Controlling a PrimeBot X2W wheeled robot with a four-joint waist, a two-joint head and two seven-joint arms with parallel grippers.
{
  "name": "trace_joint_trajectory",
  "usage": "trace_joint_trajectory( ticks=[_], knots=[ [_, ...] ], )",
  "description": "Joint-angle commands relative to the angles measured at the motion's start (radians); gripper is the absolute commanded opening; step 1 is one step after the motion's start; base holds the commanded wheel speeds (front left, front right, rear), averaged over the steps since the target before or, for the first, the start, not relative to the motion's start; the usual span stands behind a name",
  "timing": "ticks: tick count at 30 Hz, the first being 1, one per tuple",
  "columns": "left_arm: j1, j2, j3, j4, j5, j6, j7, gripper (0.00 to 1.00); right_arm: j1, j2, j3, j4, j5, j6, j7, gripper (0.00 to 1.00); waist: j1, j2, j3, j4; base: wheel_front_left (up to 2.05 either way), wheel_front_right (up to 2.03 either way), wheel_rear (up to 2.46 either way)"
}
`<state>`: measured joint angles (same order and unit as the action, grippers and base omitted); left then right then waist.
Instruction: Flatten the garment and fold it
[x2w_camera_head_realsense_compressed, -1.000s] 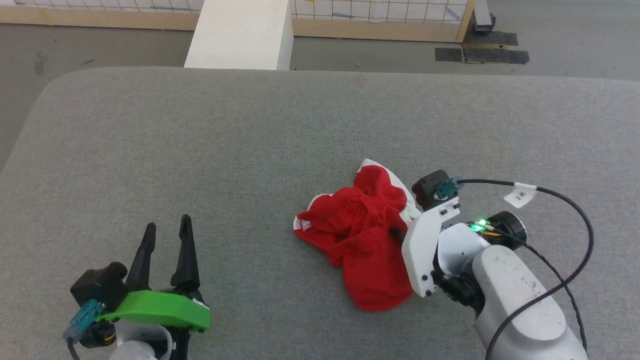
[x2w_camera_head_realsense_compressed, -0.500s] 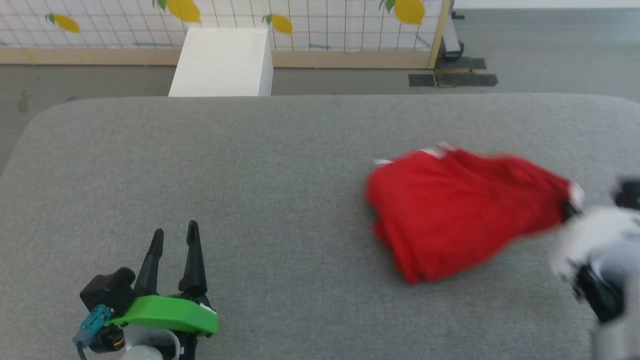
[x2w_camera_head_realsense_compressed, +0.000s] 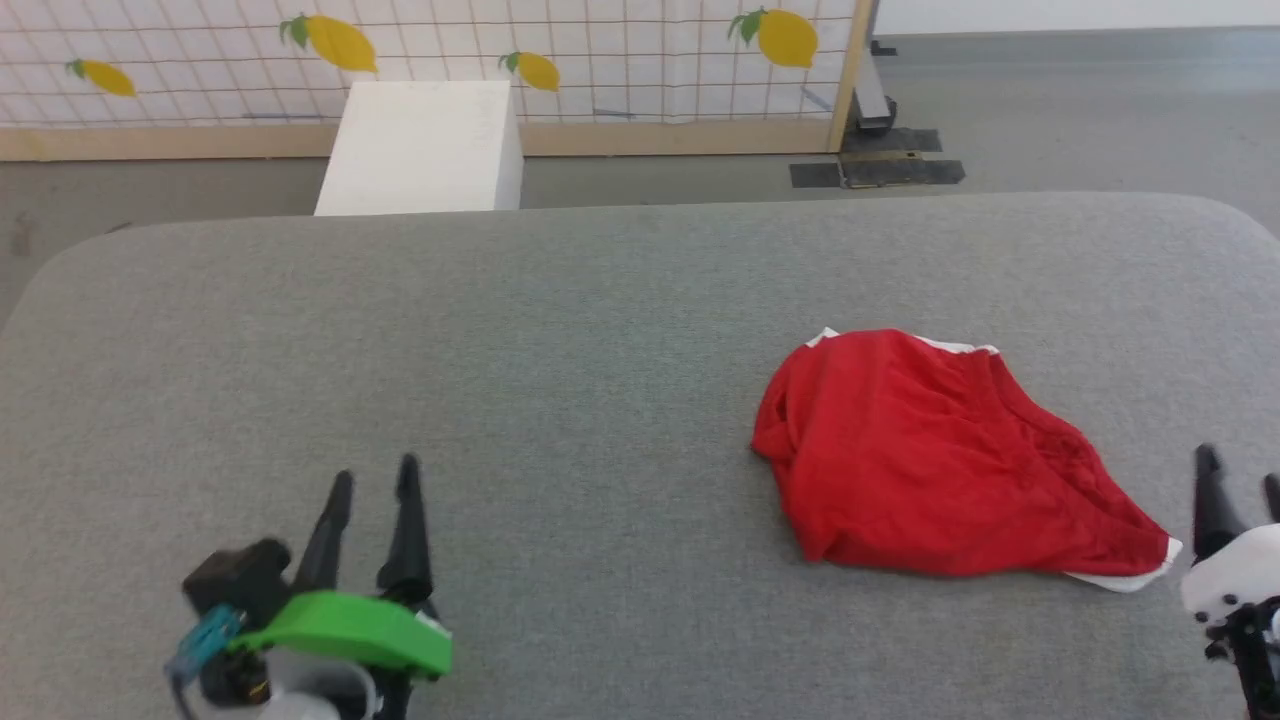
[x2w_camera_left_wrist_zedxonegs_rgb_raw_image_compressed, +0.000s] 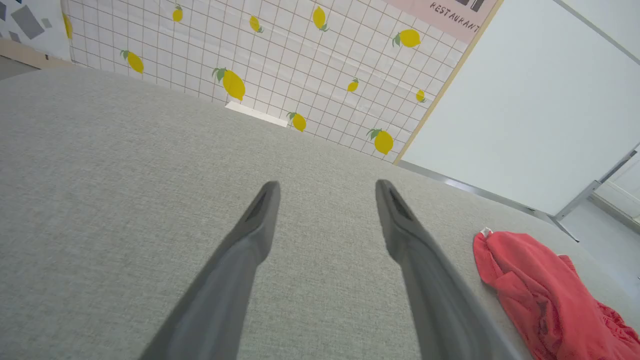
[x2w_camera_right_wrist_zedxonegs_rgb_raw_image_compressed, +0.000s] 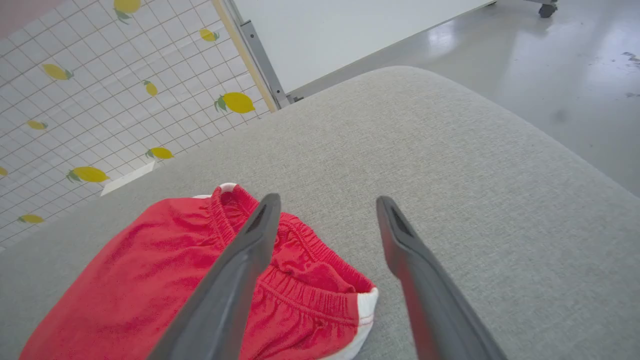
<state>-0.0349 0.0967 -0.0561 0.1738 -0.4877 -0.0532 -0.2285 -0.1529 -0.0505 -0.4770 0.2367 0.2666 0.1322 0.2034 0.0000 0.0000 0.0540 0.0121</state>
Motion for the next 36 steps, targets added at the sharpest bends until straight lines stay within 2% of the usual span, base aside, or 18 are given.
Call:
trace_joint_trajectory(
  ticks=[1,5,10,15,18,22,23,24,29,32,36],
  knots=[
    [-0.039,-0.006,-0.016,-0.003,-0.013,-0.011,0.023,1.00,-0.013,0.000,-0.007,-0.008,0.006,-0.002,-0.039,1.00,0.0000,0.0000,0.005,-0.021,0.00,0.00,0.00],
    [-0.148,-0.017,-0.080,-0.003,-0.046,-0.025,0.154,1.00,-0.021,0.000,0.015,-0.013,0.016,-0.002,-0.090,1.00,0.0000,0.0000,0.035,-0.083,0.00,0.00,0.00],
    [-0.303,-0.032,-0.235,0.049,-0.072,-0.043,0.409,1.00,-0.016,0.000,0.062,0.000,0.041,-0.002,-0.103,1.00,0.0000,0.0000,0.090,-0.175,0.00,0.00,0.00],
    [-0.385,-0.038,-0.372,0.133,-0.073,-0.061,0.556,1.00,-0.008,0.000,0.098,0.017,0.057,-0.002,-0.149,1.00,0.0000,0.0000,0.129,-0.255,0.00,0.00,0.00],
    [-0.392,-0.025,-0.411,0.194,-0.054,-0.058,0.624,1.00,-0.006,0.000,0.110,0.032,0.066,-0.002,-0.172,1.00,0.0000,0.0000,0.141,-0.288,0.00,0.00,0.00],
    [-0.383,-0.021,-0.438,0.231,-0.068,-0.059,0.683,1.00,-0.001,0.000,0.113,0.046,0.069,-0.002,-0.196,1.00,0.0000,0.0000,0.147,-0.298,0.00,0.00,0.00],
    [-0.381,-0.022,-0.436,0.228,-0.081,-0.061,0.681,0.47,-0.002,0.000,0.113,0.049,0.070,-0.002,-0.200,1.00,0.0000,0.0000,0.148,-0.298,0.00,0.00,0.00],
    [-0.380,-0.023,-0.438,0.222,-0.092,-0.063,0.677,0.00,-0.003,0.000,0.115,0.052,0.072,-0.002,-0.205,1.00,0.0000,0.0000,0.148,-0.296,0.00,0.00,0.00],
    [-0.394,-0.026,-0.428,0.165,-0.141,-0.073,0.589,0.00,-0.007,0.000,0.126,0.057,0.063,-0.002,-0.212,1.00,0.0000,0.0000,0.134,-0.246,0.00,0.00,0.00],
    [-0.404,-0.017,-0.383,0.123,-0.162,-0.072,0.522,0.00,-0.010,0.000,0.131,0.054,0.056,-0.002,-0.210,1.00,0.0000,0.0000,0.117,-0.202,0.00,0.00,0.00],
    [-0.402,0.015,-0.307,0.031,-0.178,-0.047,0.457,0.00,-0.008,0.000,0.141,0.058,0.046,-0.002,-0.199,1.00,0.0000,0.0000,0.082,-0.130,0.00,0.00,0.00]
  ],
)
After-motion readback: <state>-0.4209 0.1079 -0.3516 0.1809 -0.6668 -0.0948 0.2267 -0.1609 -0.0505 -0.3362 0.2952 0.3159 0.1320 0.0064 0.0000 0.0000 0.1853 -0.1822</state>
